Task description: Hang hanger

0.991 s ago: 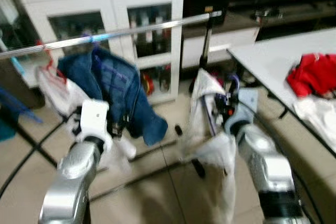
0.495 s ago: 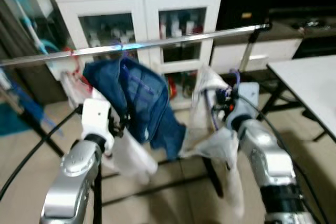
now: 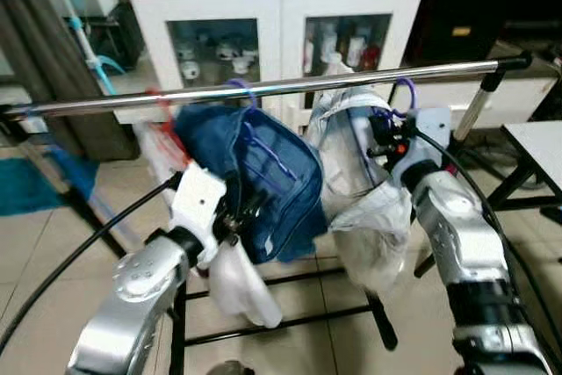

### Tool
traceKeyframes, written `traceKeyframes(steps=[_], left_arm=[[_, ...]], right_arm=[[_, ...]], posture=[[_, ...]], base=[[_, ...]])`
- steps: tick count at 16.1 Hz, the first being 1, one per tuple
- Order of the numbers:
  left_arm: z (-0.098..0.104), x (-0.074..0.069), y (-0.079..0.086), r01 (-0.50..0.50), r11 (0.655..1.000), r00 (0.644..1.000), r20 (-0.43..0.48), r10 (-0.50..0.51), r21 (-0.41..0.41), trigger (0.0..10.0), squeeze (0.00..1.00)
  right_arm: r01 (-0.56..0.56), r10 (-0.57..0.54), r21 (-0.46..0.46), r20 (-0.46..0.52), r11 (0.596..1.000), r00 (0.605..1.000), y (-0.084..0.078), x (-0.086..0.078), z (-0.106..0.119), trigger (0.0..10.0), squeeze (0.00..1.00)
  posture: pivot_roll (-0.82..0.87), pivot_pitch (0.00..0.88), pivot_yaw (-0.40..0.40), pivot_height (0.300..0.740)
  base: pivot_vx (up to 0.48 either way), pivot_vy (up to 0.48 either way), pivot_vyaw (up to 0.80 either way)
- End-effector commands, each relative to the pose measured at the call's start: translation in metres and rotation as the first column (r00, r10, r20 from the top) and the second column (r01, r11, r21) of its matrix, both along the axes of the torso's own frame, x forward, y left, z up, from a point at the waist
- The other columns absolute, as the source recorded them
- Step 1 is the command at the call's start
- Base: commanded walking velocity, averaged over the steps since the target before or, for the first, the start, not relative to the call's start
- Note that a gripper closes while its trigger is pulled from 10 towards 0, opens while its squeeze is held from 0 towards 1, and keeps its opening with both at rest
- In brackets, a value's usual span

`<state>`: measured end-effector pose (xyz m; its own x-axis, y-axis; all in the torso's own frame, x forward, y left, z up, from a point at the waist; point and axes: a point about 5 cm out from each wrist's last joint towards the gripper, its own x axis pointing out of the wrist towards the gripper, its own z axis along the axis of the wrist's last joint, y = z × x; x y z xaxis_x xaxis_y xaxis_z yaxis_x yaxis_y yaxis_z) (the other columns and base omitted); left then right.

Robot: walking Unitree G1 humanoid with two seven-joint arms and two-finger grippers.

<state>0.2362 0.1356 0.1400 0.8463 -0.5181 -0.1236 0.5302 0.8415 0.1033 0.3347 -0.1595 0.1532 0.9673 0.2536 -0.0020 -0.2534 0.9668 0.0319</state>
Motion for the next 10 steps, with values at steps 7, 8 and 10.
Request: traceKeyframes(steps=[7, 8, 10], left_arm=[[0.012, -0.007, -0.01, 0.167, 0.986, 0.986, 0.001, -0.167, 0.015, 10.0, 0.0], [0.013, -0.007, -0.011, 0.179, 0.984, 0.984, -0.005, -0.178, 0.015, 10.0, 0.0], [0.012, -0.01, -0.012, 0.195, 0.981, 0.981, -0.017, -0.195, 0.011, 10.0, 0.0]], right_arm=[[0.115, -0.119, -0.046, -0.099, 0.992, 0.988, -0.012, 0.067, 0.035, 10.0, 0.0], [0.123, -0.132, -0.066, -0.161, 0.99, 0.978, -0.015, 0.071, 0.031, 10.0, 0.0], [0.105, -0.134, -0.121, -0.261, 0.987, 0.956, -0.019, 0.069, 0.014, 10.0, 0.0]], posture=[[-0.07, 0.0, 0.017, 0.74], [-0.07, 0.0, 0.017, 0.74], [-0.06, 0.0, 0.006, 0.74]], base=[[0.0, 0.0, 0.0], [0.0, 0.0, 0.0], [0.0, 0.0, 0.0]])
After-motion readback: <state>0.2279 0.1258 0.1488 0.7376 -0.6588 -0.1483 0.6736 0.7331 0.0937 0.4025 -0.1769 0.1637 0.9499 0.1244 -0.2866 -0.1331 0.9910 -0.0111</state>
